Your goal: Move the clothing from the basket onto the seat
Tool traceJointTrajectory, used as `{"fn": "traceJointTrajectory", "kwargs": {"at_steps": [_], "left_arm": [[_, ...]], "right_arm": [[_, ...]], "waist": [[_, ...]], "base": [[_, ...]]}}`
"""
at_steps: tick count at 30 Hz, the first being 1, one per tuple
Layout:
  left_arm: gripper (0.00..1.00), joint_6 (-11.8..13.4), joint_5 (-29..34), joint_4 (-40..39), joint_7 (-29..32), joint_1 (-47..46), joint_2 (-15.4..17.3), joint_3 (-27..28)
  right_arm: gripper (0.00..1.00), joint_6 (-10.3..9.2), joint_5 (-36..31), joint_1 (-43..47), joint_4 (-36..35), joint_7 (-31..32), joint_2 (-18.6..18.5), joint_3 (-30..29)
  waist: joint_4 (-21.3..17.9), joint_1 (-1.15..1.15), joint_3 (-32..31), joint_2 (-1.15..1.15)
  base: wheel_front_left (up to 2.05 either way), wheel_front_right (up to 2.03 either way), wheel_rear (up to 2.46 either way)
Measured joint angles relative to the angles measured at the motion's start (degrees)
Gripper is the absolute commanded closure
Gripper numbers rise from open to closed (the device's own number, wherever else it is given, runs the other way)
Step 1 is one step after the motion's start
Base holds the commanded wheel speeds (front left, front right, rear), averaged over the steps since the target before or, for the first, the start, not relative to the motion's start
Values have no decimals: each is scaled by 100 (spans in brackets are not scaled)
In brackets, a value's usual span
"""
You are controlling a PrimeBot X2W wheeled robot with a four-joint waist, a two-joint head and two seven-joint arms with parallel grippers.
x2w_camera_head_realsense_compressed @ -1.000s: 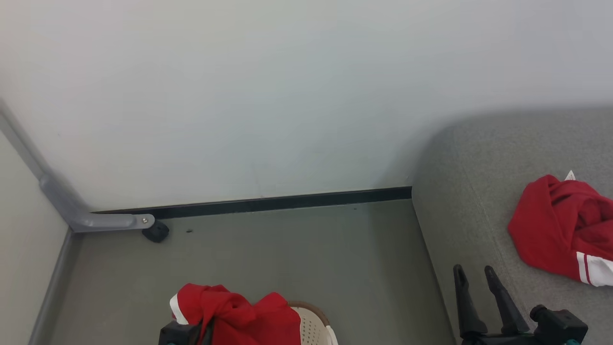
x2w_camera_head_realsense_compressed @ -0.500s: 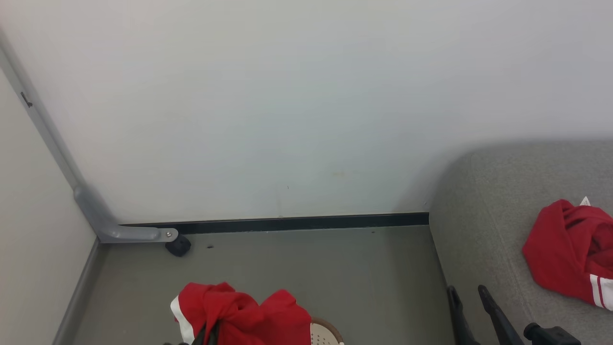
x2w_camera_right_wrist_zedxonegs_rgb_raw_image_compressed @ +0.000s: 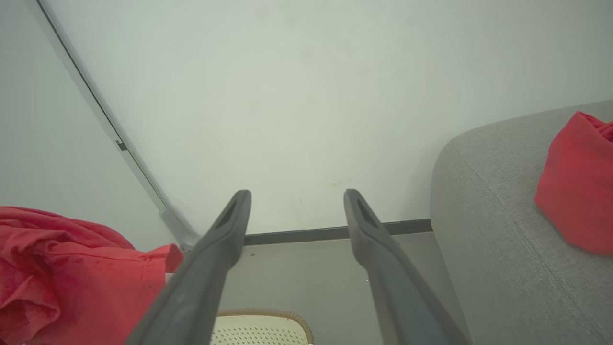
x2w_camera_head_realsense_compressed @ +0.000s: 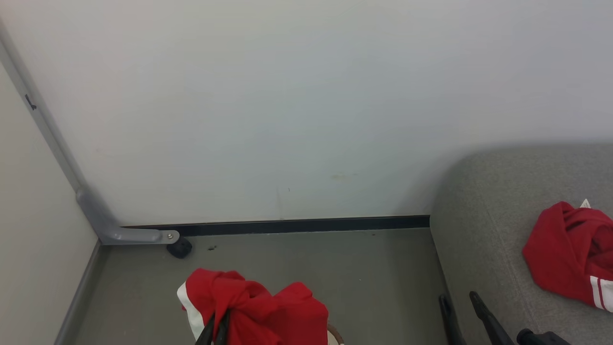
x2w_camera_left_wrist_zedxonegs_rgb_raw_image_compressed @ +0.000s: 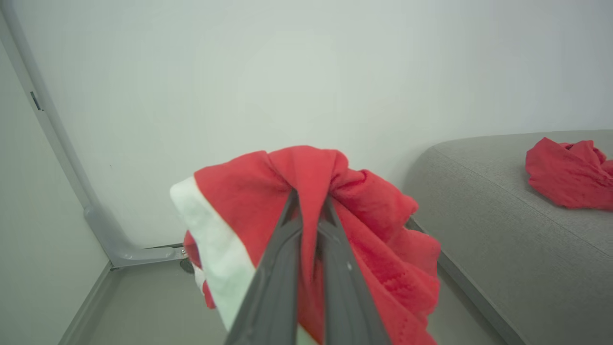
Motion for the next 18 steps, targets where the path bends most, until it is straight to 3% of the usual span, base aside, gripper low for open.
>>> {"fn": "traceJointTrajectory", "kwargs": {"at_steps": [5, 14, 18], "left_arm": [[100, -15, 44, -334, 0, 34, 3, -62], [100, -138, 314, -724, 0, 12, 55, -179], [100, -192, 355, -835, 0, -62, 96, -258]], "right_arm": [[0, 0, 0, -2, -52, 0, -100, 176], [0, 1, -203, -250, -424, 1, -810, 1666], [0, 1, -357, -445, -483, 0, -1004, 2065]], "waist": [[-13, 0, 53, 0], [-65, 1, 213, 0], [-70, 1, 245, 0]], "base": [[0, 0, 0], [0, 0, 0], [0, 0, 0]]}}
